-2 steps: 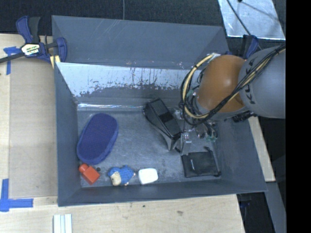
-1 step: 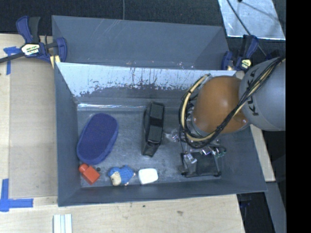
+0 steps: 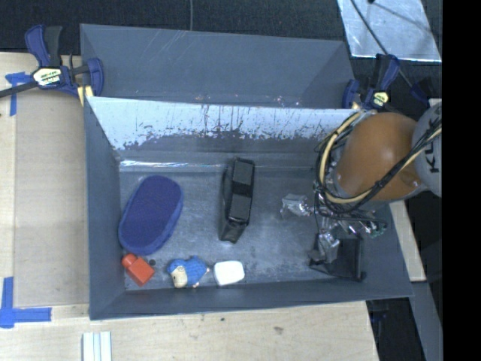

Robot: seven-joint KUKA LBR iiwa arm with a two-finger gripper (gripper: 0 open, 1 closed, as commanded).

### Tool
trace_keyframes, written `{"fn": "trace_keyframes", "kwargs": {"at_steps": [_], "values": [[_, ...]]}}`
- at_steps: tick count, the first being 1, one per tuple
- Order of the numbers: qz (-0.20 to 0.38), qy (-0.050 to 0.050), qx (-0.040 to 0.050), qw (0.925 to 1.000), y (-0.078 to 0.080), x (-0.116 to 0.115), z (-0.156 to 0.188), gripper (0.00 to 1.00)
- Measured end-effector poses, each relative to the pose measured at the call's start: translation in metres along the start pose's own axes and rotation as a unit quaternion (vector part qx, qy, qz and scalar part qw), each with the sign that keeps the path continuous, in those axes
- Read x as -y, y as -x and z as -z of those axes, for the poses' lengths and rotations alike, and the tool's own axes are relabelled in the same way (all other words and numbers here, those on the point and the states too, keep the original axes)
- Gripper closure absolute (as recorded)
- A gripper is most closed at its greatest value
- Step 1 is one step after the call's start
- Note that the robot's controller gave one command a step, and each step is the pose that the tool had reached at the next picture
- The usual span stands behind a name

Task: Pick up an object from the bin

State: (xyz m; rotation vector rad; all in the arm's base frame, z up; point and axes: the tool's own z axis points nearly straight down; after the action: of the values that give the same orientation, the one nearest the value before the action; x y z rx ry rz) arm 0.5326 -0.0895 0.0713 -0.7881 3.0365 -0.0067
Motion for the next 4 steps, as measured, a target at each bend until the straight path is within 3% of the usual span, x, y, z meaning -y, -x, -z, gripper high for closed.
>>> {"fn": "trace_keyframes", "kwargs": {"at_steps": [1,2,3,4], "values": [[0.059,0.000,0.0006,0.9982,-0.013,0.058,0.024,0.00],[0.132,0.002,0.0009,0.9912,-0.046,-0.002,-0.001,0.00],[0.131,0.002,0.0011,0.9913,-0.046,-0.001,-0.001,1.00],[0.253,0.002,0.0006,0.9675,-0.021,0.036,-0.001,1.00]]}}
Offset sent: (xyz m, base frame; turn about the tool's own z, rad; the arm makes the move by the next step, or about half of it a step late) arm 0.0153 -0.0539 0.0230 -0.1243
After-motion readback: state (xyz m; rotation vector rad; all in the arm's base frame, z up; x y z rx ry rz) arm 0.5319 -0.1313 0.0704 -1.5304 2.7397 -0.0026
